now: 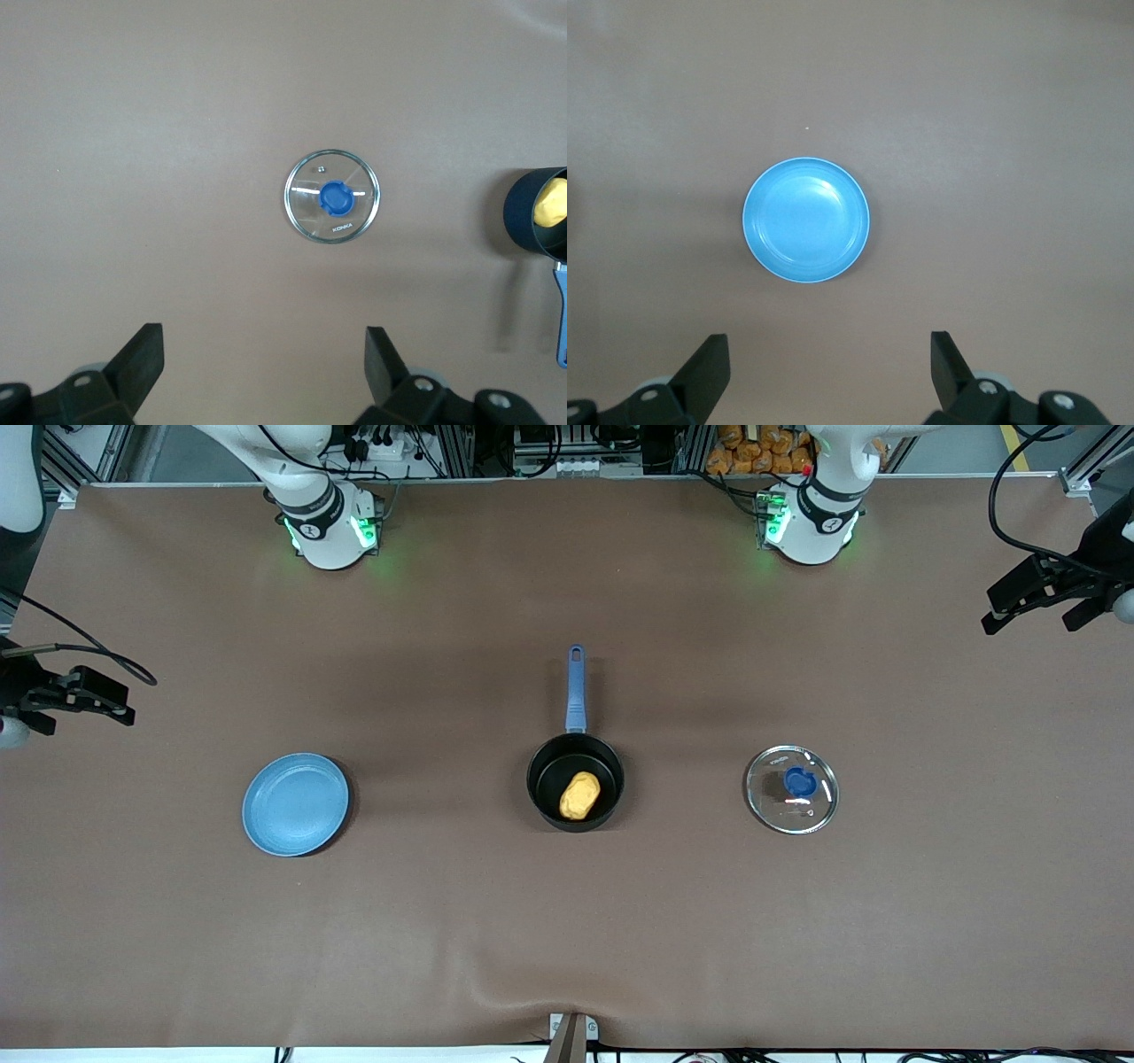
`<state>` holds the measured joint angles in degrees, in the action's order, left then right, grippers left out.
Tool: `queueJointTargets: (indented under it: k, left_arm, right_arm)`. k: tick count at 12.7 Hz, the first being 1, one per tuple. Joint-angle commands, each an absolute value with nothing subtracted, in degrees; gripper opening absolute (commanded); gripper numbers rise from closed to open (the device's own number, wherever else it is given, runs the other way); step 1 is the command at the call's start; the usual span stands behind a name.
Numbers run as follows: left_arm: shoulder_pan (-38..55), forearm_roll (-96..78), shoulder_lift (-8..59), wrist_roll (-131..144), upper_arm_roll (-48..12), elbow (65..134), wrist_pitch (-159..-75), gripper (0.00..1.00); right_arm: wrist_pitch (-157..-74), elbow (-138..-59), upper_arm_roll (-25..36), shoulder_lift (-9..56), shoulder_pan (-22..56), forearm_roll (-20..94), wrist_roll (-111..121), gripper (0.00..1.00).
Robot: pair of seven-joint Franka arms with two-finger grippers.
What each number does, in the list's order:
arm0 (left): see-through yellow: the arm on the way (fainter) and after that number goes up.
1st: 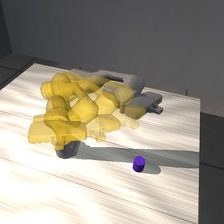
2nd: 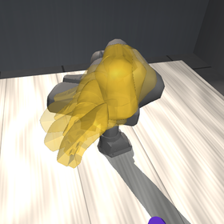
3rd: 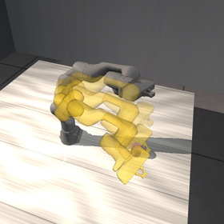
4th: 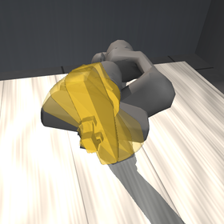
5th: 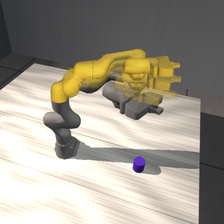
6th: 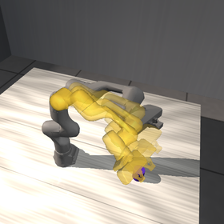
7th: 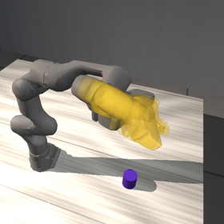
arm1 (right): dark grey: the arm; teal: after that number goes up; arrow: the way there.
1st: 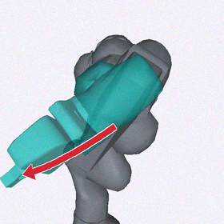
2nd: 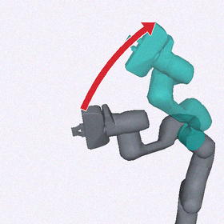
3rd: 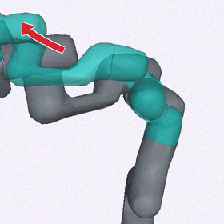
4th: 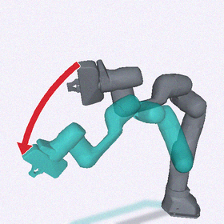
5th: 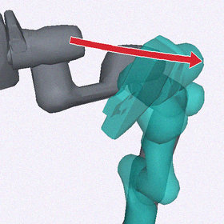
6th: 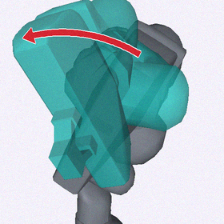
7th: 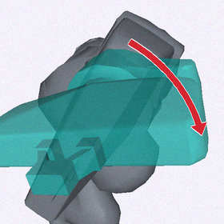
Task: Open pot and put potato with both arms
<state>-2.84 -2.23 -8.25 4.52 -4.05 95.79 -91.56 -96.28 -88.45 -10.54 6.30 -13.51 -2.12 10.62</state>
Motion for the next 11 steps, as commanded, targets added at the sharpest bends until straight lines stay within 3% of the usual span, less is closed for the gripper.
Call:
queueJointTargets:
  k: [1, 3, 11]
  left_arm:
    - [-3.0, -1.4, -7.4, 4.7, -4.2, 92.9, -88.9, 1.0]
    - [-2.8, -1.1, -7.5, 3.0, -4.4, 93.5, -88.9, 1.0]
    - [1.9, -1.0, -7.5, 1.0, -4.2, 94.2, -88.7, 1.0]
  right_arm:
    - [-96.3, -90.7, 1.2, 3.4, -2.5, -0.9, 10.9, 1.0]
    - [-96.5, -90.8, 7.4, 3.4, 3.7, -0.9, 10.9, 1.0]
    - [-97.4, -92.7, 7.5, 1.9, 3.3, -0.9, 10.9, 1.0]
